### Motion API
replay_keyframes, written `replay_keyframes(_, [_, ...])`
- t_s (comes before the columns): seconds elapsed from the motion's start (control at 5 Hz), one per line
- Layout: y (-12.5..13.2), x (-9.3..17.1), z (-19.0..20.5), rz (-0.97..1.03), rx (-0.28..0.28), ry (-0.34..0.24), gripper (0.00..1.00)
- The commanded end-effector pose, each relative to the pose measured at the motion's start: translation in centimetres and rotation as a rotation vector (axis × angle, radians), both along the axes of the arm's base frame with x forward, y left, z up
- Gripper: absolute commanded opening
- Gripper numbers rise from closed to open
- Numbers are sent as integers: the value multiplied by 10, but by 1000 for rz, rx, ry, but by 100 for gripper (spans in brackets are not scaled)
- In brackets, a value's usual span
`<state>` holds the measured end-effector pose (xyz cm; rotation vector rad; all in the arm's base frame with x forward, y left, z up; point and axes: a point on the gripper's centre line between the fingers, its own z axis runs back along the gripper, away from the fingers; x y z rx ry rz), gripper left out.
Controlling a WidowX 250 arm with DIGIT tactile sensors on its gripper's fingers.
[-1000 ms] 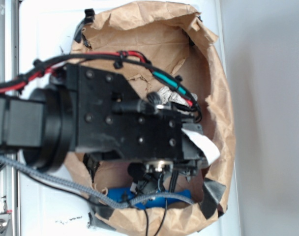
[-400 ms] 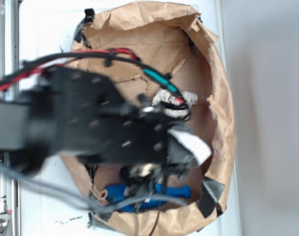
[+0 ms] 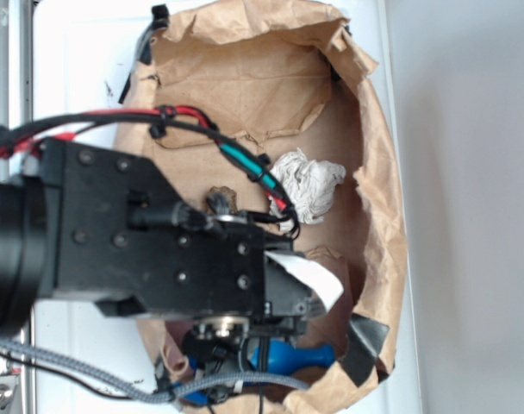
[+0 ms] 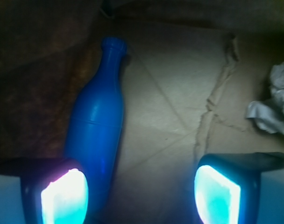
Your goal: Grab the blue bottle.
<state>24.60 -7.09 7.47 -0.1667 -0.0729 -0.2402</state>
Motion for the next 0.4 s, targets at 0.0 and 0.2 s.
replay_keyframes(0.0, [-30, 14, -38, 49, 40, 37, 100])
replay_keyframes(0.2, [-31, 18, -64, 41, 98, 36, 100])
